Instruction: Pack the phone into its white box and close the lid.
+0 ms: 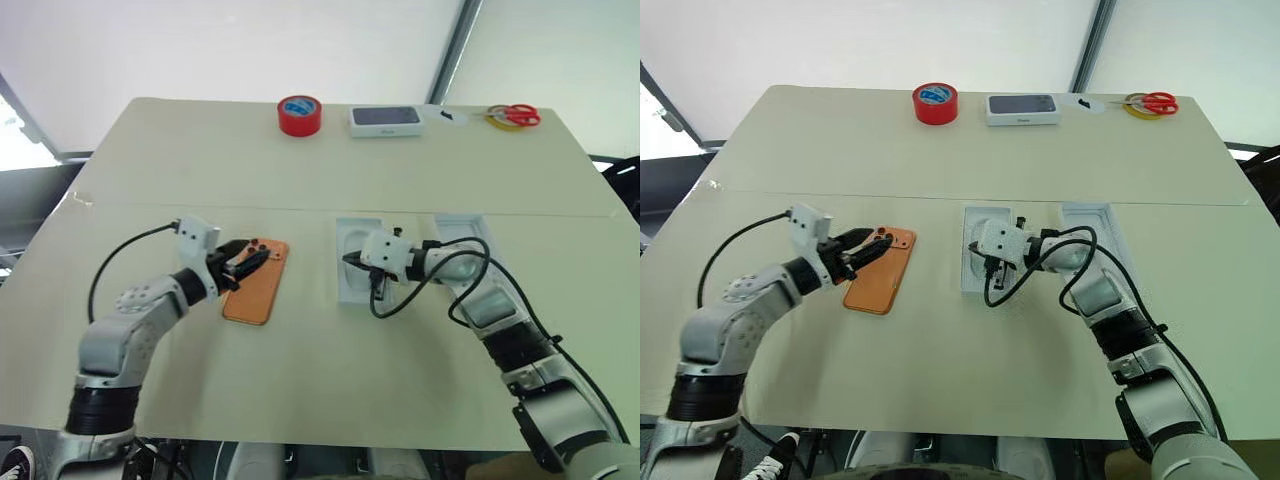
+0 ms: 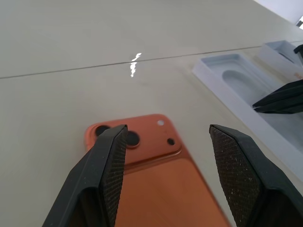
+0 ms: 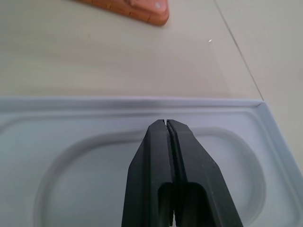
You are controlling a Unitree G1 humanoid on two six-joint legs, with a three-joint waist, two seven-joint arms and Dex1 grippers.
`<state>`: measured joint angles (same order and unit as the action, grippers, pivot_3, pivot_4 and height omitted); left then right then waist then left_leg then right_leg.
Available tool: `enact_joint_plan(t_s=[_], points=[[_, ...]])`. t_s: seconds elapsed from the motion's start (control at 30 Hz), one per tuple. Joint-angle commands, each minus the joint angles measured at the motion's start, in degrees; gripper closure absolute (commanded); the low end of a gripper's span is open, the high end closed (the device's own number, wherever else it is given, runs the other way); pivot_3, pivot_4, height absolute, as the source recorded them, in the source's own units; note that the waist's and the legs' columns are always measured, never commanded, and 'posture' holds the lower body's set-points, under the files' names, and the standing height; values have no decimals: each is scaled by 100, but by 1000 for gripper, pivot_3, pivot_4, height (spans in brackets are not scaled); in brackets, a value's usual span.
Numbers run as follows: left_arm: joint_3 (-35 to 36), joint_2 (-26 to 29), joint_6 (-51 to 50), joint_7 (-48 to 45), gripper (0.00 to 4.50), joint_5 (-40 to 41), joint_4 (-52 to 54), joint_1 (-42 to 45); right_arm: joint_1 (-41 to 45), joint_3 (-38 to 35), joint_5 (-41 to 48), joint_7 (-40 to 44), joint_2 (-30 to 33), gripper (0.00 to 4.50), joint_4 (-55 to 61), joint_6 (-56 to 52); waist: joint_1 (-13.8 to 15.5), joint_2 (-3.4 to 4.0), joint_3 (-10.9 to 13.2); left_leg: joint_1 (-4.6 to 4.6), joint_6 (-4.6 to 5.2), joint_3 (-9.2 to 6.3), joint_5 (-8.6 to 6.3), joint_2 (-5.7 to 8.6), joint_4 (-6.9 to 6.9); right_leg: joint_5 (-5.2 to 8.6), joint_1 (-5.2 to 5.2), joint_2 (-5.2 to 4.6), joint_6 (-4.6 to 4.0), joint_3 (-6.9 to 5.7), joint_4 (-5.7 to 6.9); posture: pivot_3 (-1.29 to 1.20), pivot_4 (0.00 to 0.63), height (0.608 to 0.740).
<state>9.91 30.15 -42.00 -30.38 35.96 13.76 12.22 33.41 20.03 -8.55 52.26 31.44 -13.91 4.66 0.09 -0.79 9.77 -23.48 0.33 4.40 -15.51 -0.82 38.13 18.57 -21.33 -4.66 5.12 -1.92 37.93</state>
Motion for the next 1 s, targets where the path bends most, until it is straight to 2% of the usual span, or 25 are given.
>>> enact_joint_plan(t_s=[0.03,0.2,0.3,0.4,0.53,0.67,0.73,0.83,1.0], points=[[358,204,-349,-50,1592,338,249,-28,144,200,-158,178,-24,4442,-6,333,-43,-1,-1,0,0,-1,0,0,0,0,1,0,0,0,0,0,150,730],[686,580,-771,-294,1592,610,77,-224,605,18,-240,31,-74,4442,-347,415,-118,0,0,0,0,-2,0,-1,-2,0,-2,0,0,-1,3,0,150,730],[1169,587,-1212,-288,1592,1164,-206,-113,829,-188,-42,-55,-195,4442,-403,276,-120,0,1,0,0,-2,0,-2,-7,0,-6,1,-1,-1,3,0,150,730],[1488,700,-1652,-400,1592,1582,-587,-44,910,-382,429,70,-507,4442,-55,-230,-112,-1,1,0,0,-2,0,-3,-7,0,-4,1,-1,-1,3,0,150,730],[1604,902,-2029,-782,1592,1850,-1080,-70,796,-241,686,188,-917,4442,744,-865,-117,0,1,0,0,-2,0,-3,-8,0,-5,0,-1,-1,4,0,150,730],[1212,1124,-1996,-1280,1592,1664,-1316,10,769,385,277,302,-1142,4442,1171,-1429,-109,-3,0,0,-1,-3,-1,-3,-8,0,-9,-1,-1,-1,7,0,150,730],[1055,1098,-1875,-1416,1592,1514,-1635,210,960,806,7,403,-1285,4442,1006,-2113,-94,-3,-1,0,-1,-3,-1,-1,-8,0,-9,-3,-2,-1,7,0,150,730],[737,1094,-1623,-1582,1592,1159,-1983,350,1132,1252,-529,276,-1352,4442,643,-2116,-103,-3,-1,0,-1,-2,-1,1,-8,0,-11,-5,-3,-1,9,0,150,730],[482,966,-1530,-1805,1592,978,-2224,415,1290,1570,-860,165,-1624,4442,254,-2011,-139,-3,-1,-10,-1,2,-2,2,-13,0,-29,-6,-4,1,13,0,150,730]])
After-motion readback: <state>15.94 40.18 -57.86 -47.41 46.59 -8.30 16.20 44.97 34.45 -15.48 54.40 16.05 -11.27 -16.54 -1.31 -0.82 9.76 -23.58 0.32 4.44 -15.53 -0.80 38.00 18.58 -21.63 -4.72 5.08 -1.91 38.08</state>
